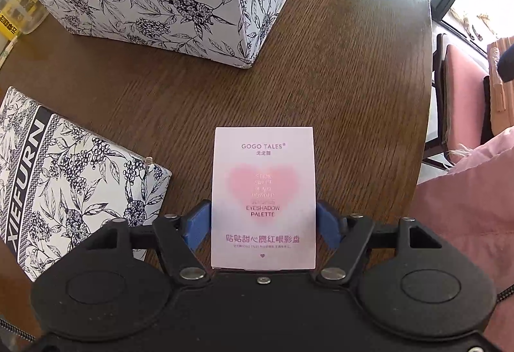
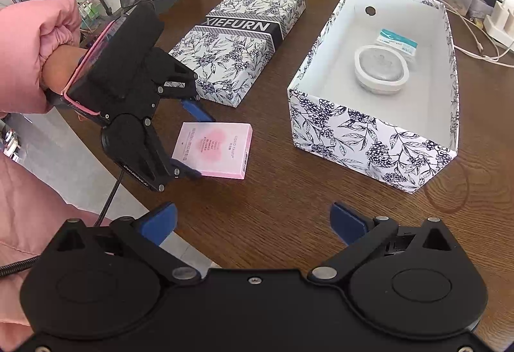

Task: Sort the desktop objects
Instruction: 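Lift the pink palette with the left tool and carry it toward the open box, then lower the pink palette into the open box and open the left tool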

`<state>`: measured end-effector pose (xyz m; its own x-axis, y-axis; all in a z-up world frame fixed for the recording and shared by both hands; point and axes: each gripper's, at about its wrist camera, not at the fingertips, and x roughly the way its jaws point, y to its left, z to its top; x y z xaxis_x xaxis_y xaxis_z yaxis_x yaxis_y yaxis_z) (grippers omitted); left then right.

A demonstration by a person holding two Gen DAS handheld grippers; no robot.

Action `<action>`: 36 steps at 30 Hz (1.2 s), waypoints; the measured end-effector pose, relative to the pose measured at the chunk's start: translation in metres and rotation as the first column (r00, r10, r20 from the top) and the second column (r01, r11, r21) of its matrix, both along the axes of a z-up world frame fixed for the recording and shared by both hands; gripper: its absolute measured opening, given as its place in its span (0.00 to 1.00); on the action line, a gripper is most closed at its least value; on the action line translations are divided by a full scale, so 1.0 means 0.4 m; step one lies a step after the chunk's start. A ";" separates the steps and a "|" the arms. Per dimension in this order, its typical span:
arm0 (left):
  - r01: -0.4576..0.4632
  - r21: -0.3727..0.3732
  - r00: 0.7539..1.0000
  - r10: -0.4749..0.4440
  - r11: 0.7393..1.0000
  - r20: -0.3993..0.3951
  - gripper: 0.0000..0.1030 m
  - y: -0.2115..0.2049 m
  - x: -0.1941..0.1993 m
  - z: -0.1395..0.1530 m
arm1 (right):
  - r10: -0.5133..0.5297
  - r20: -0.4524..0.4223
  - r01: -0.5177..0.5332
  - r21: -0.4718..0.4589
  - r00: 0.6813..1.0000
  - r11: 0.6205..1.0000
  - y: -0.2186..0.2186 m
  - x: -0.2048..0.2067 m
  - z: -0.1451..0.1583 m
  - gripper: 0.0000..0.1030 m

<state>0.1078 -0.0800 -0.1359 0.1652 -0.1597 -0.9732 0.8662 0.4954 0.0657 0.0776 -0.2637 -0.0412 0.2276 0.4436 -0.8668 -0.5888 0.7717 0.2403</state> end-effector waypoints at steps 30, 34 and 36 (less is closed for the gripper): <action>0.145 -0.208 0.975 -0.104 0.967 0.196 0.63 -0.209 0.245 0.422 | -0.121 -0.002 0.121 0.034 0.993 0.992 -0.108 0.014 0.010 1.00; 0.216 -0.146 0.970 -0.195 0.965 0.147 0.63 -0.307 0.283 0.326 | -0.145 -0.003 0.145 0.040 0.989 0.989 -0.130 0.016 0.013 1.00; 0.235 -0.116 0.969 -0.223 0.965 0.107 0.63 -0.330 0.297 0.268 | -0.162 -0.009 0.162 0.036 0.987 0.986 -0.149 0.019 0.008 1.00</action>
